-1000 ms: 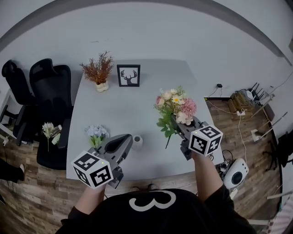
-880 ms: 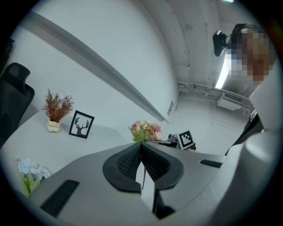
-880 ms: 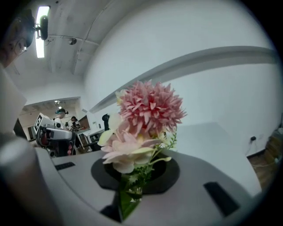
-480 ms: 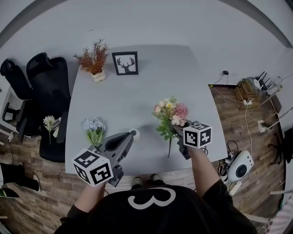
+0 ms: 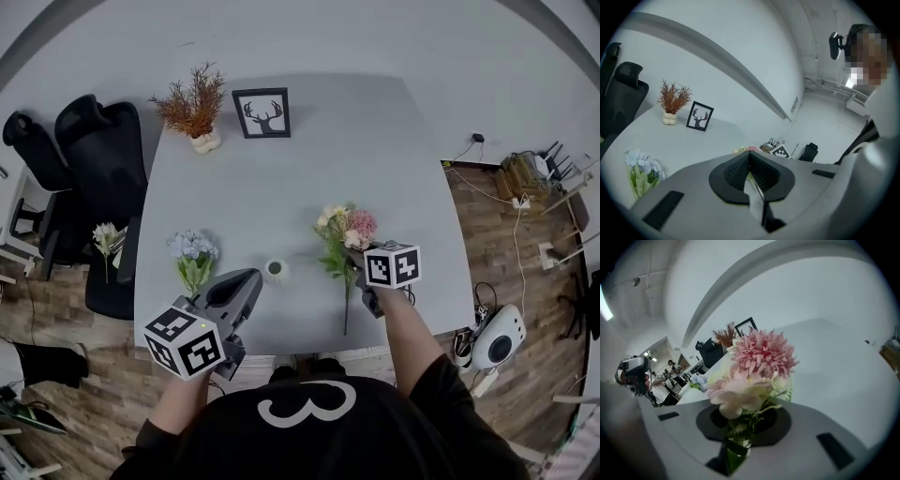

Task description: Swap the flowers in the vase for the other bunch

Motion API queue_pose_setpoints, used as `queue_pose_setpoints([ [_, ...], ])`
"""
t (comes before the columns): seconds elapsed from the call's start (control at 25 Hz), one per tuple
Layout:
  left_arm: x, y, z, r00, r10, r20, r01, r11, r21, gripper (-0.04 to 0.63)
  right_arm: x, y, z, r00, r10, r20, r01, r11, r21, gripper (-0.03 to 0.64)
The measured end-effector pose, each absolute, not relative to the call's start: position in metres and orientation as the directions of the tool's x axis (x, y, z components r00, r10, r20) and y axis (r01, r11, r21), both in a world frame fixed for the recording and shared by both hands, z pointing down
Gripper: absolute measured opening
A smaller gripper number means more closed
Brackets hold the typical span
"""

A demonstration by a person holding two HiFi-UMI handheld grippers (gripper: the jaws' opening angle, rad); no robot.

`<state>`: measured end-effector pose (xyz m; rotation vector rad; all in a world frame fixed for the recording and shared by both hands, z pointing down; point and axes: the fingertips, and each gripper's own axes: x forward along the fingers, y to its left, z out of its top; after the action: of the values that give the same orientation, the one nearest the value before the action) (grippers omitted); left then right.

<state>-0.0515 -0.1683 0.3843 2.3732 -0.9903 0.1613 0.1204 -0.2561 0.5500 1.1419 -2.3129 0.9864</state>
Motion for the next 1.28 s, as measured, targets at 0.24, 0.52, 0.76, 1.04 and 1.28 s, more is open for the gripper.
queue_pose_setpoints([
  [0.24, -0.056, -0.173, 0.396, 0.699, -0.629, 0.34, -0.707, -0.541, 0.455, 0.011, 0.123, -0.259, 0.583, -0.583, -0.499, 0.641, -0.812, 0.35, -0.466, 0.089],
  [0.52, -0.056, -0.184, 0.396, 0.682, -0.65, 0.336, -0.721, -0.522, 0.456, 0.011, 0.12, -0.264, 0.586, -0.589, -0.506, 0.63, -0.807, 0.328, -0.491, 0.131],
  [0.76, -0.046, -0.186, 0.396, 0.673, -0.661, 0.332, -0.728, -0.509, 0.459, 0.011, 0.112, -0.261, 0.576, -0.647, -0.514, 0.564, -0.754, 0.317, -0.576, 0.287],
  [1.04, -0.031, -0.184, 0.394, 0.646, -0.69, 0.327, -0.747, -0.484, 0.455, 0.011, 0.112, -0.259, 0.562, -0.65, -0.522, 0.551, -0.755, 0.365, -0.545, 0.414],
  [1.28, -0.023, -0.173, 0.391, 0.615, -0.72, 0.323, -0.769, -0.454, 0.451, 0.011, 0.109, -0.25, 0.543, -0.665, -0.516, 0.539, -0.746, 0.435, -0.504, 0.46],
])
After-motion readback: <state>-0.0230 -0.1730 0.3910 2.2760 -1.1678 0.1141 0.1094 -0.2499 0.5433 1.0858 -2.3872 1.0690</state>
